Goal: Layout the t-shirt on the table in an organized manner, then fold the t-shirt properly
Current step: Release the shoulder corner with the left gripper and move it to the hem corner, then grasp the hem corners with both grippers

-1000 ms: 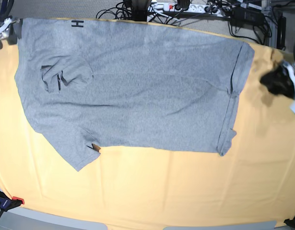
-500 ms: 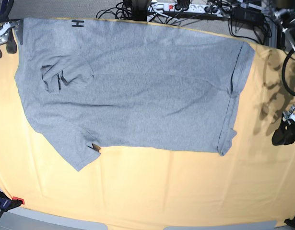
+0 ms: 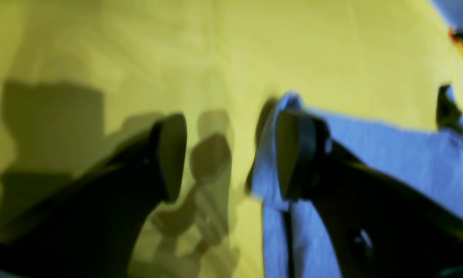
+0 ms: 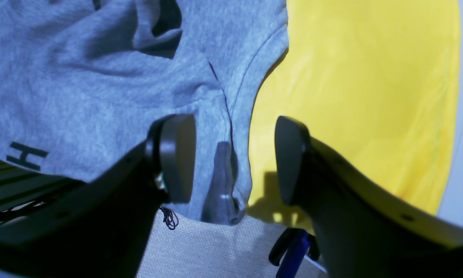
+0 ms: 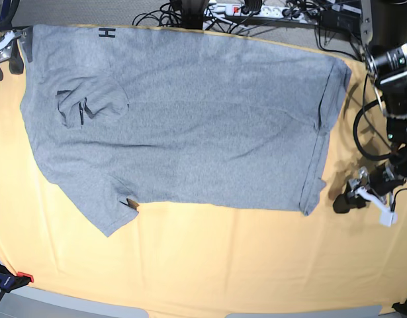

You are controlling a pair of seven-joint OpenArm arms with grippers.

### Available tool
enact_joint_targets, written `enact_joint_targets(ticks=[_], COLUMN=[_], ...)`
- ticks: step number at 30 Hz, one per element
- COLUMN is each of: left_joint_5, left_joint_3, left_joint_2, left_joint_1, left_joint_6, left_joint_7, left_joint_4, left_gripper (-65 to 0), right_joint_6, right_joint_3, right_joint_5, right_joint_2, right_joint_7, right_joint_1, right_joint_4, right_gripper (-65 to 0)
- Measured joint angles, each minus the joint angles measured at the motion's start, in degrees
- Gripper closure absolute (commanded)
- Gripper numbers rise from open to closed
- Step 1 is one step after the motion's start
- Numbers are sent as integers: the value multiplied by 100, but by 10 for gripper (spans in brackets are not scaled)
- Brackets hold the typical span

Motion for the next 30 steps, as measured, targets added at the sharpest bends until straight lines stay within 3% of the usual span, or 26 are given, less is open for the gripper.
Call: enact_joint_targets(ticks=[4, 10, 14, 15, 20, 22, 24, 28, 29, 30], left_joint_5=[570, 1478, 1453, 1318, 247, 85, 92, 398, 481, 581], left_joint_3=[413, 774, 769, 765, 761, 765, 765, 769, 767, 767], left_joint_2=[319, 678, 723, 721, 662, 678, 684, 656, 647, 647], left_joint_1=[-142, -70, 28, 33, 129, 155, 155, 190, 190, 188], left_joint_6=[42, 748, 817, 748, -313, -505, -522, -310, -192, -114], left_joint_7=[-363, -1255, -1364, -1196, -131, -31, -61, -404, -511, -605], left_joint_4=[-57, -37, -9, -9, -7, -13, -17, -46, -48, -48], left_gripper=[-395, -396, -395, -395, -395, -389, -335, -42, 0, 0], right_joint_6=[-2, 0, -2, -2, -2, -2, -2, -4, -4, -4], right_joint_3=[0, 0, 0, 0, 0, 0, 0, 0, 0, 0], right_joint_5=[0, -2, -2, 0, 0, 0, 0, -2, -2, -4], right_joint_2=[-2, -2, -2, -2, -2, -2, -2, -2, -2, -4], right_joint_7=[20, 17, 17, 17, 22, 26, 111, 402, 505, 535], right_joint_1=[-2, -2, -2, -2, -2, 15, 13, 13, 55, 144], right_joint_4=[0, 0, 0, 0, 0, 0, 0, 0, 0, 0], right_gripper=[-345, -345, -345, -345, -345, -345, -345, -345, -345, -345])
